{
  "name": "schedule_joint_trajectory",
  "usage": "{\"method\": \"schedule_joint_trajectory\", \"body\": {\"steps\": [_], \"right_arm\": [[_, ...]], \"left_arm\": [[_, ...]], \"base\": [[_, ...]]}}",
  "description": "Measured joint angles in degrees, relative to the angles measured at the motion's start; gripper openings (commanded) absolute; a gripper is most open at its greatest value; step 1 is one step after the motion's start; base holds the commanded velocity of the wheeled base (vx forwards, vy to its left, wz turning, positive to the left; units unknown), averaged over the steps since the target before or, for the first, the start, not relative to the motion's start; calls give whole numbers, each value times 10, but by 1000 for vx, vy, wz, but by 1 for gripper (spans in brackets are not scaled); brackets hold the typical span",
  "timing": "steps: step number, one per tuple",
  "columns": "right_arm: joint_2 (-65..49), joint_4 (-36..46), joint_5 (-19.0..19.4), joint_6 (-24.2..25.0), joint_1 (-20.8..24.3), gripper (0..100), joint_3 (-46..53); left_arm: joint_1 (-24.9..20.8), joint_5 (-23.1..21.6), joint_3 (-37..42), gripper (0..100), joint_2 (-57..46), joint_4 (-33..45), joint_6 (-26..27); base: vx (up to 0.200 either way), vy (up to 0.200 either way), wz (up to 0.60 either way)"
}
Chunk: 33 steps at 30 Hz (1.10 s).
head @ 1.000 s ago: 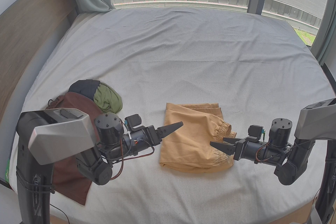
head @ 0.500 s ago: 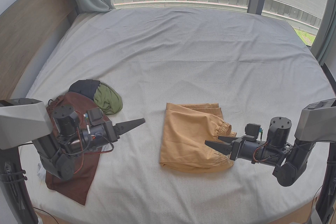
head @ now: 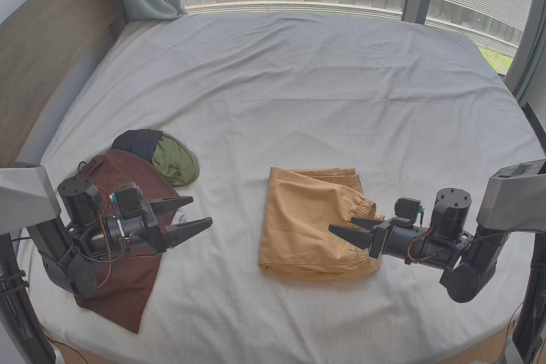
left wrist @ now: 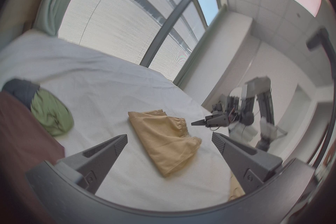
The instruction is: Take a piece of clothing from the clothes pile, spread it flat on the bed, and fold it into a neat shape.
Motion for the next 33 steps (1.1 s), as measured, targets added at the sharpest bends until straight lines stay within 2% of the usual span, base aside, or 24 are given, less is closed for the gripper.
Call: {"method": "schedule_joint_trajectory", "body": {"steps": [4,6,14,22,33], "right_arm": [[11,0,-5,0,4,100,3],[21,-1,-6,0,6,100,4],[75,-2,-11,-5,7,100,4],[139,-5,-46,-34,1,100,3],[164,-7,-48,-39,-2,100,1]], "left_arm": [[10,-2,6,100,5,0,96],[15,-2,7,100,8,0,119],[26,-3,8,100,16,0,118],[37,-4,7,100,18,0,118],[41,-4,7,100,19,0,118]], "base": [[0,0,0],[0,0,0],[0,0,0],[0,0,0],[0,0,0]]}}
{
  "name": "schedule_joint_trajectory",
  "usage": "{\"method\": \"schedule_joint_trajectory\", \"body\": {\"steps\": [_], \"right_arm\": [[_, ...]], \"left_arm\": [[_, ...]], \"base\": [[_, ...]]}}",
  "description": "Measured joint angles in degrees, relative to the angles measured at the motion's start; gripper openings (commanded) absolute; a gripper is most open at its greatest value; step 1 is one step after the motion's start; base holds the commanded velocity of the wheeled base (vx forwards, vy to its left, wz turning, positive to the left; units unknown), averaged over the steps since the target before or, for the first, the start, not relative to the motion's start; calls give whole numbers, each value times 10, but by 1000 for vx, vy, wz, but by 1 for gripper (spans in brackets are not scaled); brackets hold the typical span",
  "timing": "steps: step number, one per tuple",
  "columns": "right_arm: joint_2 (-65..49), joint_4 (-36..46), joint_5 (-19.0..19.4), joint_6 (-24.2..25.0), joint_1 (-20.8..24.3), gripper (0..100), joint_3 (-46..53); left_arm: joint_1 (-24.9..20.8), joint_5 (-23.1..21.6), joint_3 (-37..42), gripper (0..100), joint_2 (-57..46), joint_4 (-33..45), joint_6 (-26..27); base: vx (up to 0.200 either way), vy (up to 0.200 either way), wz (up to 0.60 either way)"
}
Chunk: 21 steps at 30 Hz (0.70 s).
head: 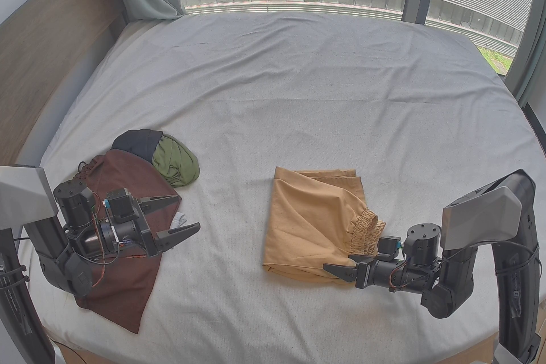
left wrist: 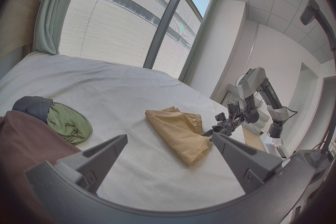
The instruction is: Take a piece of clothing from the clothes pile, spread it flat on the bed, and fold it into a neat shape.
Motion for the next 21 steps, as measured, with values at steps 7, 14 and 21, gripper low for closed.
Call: {"method": "schedule_joint_trajectory", "body": {"steps": [7,14,21], "right_arm": [[-82,11,15,1,-34,100,25],[-90,10,36,-35,-97,100,50],[-82,10,38,-38,-119,100,65]], "left_arm": [[0,0,-1,100,0,0,-1],[0,0,-3,100,1,0,-1],[-1,0,-4,100,1,0,-1]], "base": [[0,0,0],[0,0,0],[0,0,0]]}}
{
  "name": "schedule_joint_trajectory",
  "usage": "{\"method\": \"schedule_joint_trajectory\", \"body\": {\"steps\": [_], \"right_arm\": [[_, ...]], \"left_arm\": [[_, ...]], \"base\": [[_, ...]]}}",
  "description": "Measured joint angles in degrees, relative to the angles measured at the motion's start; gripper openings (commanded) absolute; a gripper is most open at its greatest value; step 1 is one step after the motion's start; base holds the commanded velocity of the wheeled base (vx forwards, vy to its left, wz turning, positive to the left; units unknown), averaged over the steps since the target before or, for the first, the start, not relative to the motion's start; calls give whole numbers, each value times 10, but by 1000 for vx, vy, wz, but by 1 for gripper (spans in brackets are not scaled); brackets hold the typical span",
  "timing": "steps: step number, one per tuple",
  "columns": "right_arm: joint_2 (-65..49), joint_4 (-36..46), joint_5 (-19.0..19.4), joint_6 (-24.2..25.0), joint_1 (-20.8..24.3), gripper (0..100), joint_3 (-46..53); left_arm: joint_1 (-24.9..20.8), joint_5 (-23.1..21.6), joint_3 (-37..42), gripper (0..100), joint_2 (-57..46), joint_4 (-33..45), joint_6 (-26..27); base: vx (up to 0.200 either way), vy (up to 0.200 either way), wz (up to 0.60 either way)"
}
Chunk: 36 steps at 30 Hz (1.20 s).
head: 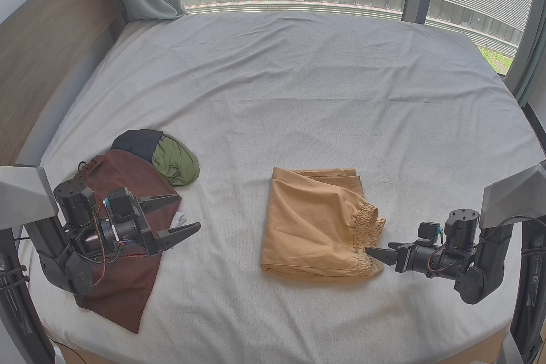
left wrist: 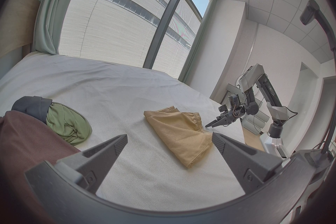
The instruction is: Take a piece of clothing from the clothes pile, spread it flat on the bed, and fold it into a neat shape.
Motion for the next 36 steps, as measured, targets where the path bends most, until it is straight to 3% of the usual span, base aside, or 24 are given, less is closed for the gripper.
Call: {"method": "schedule_joint_trajectory", "body": {"steps": [16,25,36], "right_arm": [[60,-4,1,15,25,100,-8],[68,-2,-3,106,76,100,-45],[68,-3,-6,116,89,100,-75]], "left_arm": [[-2,0,1,100,0,0,0],[-2,0,1,100,0,0,0],[-2,0,2,100,0,0,1]], "base": [[0,0,0],[0,0,0],[0,0,0]]}}
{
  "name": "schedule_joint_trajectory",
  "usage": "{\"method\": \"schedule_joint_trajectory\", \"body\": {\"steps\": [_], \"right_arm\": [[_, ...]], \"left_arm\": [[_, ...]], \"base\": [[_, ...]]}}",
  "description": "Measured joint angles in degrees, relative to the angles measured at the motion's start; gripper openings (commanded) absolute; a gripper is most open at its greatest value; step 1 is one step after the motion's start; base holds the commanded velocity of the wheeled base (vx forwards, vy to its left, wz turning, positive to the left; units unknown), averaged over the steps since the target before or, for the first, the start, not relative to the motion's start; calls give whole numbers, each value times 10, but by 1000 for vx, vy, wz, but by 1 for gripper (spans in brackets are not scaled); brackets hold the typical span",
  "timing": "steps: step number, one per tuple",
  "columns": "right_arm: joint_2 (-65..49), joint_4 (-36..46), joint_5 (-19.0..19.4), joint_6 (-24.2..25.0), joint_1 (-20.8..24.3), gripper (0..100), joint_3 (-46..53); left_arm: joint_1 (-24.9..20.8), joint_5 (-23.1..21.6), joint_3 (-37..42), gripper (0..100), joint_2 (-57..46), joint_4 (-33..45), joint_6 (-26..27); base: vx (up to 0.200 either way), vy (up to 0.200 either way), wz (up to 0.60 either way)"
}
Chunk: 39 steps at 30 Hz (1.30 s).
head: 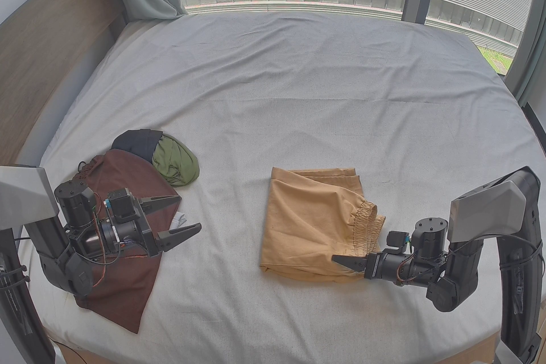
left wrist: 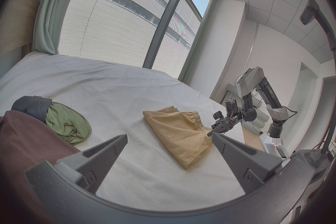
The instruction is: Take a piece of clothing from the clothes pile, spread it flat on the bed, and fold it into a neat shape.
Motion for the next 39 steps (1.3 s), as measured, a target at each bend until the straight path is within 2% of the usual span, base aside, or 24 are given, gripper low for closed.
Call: {"method": "schedule_joint_trajectory", "body": {"steps": [9,10,39], "right_arm": [[1,-1,-3,0,0,100,-5],[1,-1,-5,0,1,0,-5],[-22,-2,-5,1,19,0,-6]], "left_arm": [[0,0,0,100,0,0,0],[0,0,0,100,0,0,0],[0,0,0,100,0,0,1]], "base": [[0,0,0],[0,0,0],[0,0,0]]}}
